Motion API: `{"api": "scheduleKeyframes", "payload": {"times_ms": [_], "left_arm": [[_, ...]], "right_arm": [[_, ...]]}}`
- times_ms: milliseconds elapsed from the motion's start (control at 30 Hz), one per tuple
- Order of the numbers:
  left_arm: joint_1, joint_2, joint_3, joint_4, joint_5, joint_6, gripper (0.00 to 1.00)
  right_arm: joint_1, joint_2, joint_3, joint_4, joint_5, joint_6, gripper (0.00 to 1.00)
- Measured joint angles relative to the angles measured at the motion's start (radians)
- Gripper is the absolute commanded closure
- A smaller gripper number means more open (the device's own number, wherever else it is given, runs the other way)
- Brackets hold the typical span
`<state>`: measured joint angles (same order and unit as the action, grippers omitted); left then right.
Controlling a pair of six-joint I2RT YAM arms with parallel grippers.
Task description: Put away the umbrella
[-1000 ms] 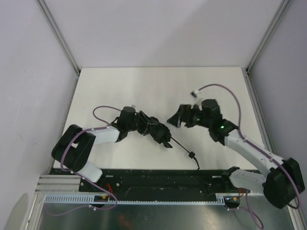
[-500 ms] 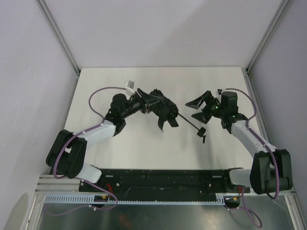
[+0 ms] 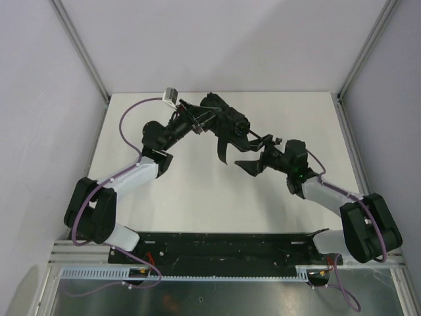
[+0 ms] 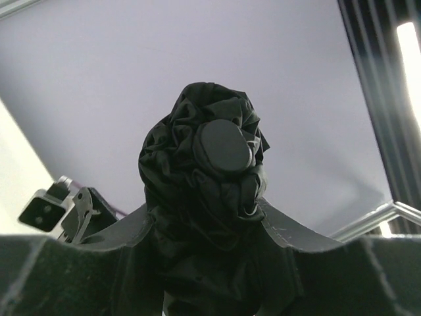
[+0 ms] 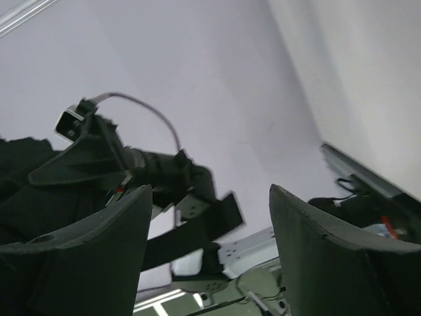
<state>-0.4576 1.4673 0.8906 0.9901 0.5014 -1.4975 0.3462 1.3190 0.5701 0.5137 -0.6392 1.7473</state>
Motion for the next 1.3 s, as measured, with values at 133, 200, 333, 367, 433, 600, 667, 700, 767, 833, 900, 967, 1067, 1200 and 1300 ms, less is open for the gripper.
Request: {"api": "scheduleKeyframes", "payload": {"times_ms": [133, 200, 333, 367, 433, 600, 667, 700, 767, 833, 900, 967, 1067, 1200, 1300], "left_arm": [[0.0, 0.011, 0.008, 0.05, -0.001, -0.031, 1.0], [0.0, 0.012, 0.008, 0.058, -0.001, -0.04, 1.0], [0.0, 0.012, 0.008, 0.077, -0.001, -0.049, 1.0], [0.0, 0.012, 0.008, 0.08, -0.001, -0.049, 1.0], [0.0, 0.012, 0.008, 0.084, -0.001, -0.05, 1.0], [0.0, 0.012, 0.01, 0.086, -0.001, -0.051, 1.0], [0.0, 0.012, 0.01, 0.086, -0.002, -0.052, 1.0], [0.0, 0.012, 0.01, 0.086, -0.002, -0.055, 1.0], [0.0, 0.012, 0.01, 0.087, -0.002, -0.056, 1.0], [0.0, 0.012, 0.011, 0.086, -0.002, -0.057, 1.0], [0.0, 0.012, 0.019, 0.086, -0.002, -0.057, 1.0], [0.0, 0.012, 0.029, 0.087, -0.002, -0.057, 1.0], [0.0, 0.013, 0.041, 0.093, -0.002, -0.057, 1.0], [-0.002, 0.015, 0.047, 0.097, -0.003, -0.058, 1.0], [-0.006, 0.016, 0.047, 0.097, -0.007, -0.058, 1.0]], "right_arm": [[0.087, 0.0, 0.0, 0.13, 0.068, 0.142, 0.29], [0.114, -0.001, 0.0, 0.151, 0.087, 0.173, 0.3], [0.154, -0.021, -0.001, 0.134, 0.124, 0.206, 0.3], [0.158, -0.035, -0.001, 0.116, 0.134, 0.204, 0.3], [0.16, -0.069, -0.002, 0.077, 0.151, 0.188, 0.3], [0.167, -0.107, -0.002, 0.056, 0.18, 0.171, 0.32], [0.177, -0.107, -0.002, 0.058, 0.184, 0.172, 0.32], [0.183, -0.107, -0.002, 0.061, 0.187, 0.175, 0.32], [0.201, -0.107, -0.002, 0.063, 0.188, 0.182, 0.33], [0.221, -0.107, -0.002, 0.063, 0.189, 0.189, 0.33], [0.239, -0.107, -0.002, 0.063, 0.191, 0.19, 0.33], [0.256, -0.107, -0.002, 0.063, 0.196, 0.191, 0.33], [0.273, -0.107, -0.002, 0.063, 0.2, 0.19, 0.35], [0.278, -0.104, -0.002, 0.076, 0.212, 0.198, 0.46], [0.279, -0.087, -0.002, 0.118, 0.217, 0.217, 0.48]]}}
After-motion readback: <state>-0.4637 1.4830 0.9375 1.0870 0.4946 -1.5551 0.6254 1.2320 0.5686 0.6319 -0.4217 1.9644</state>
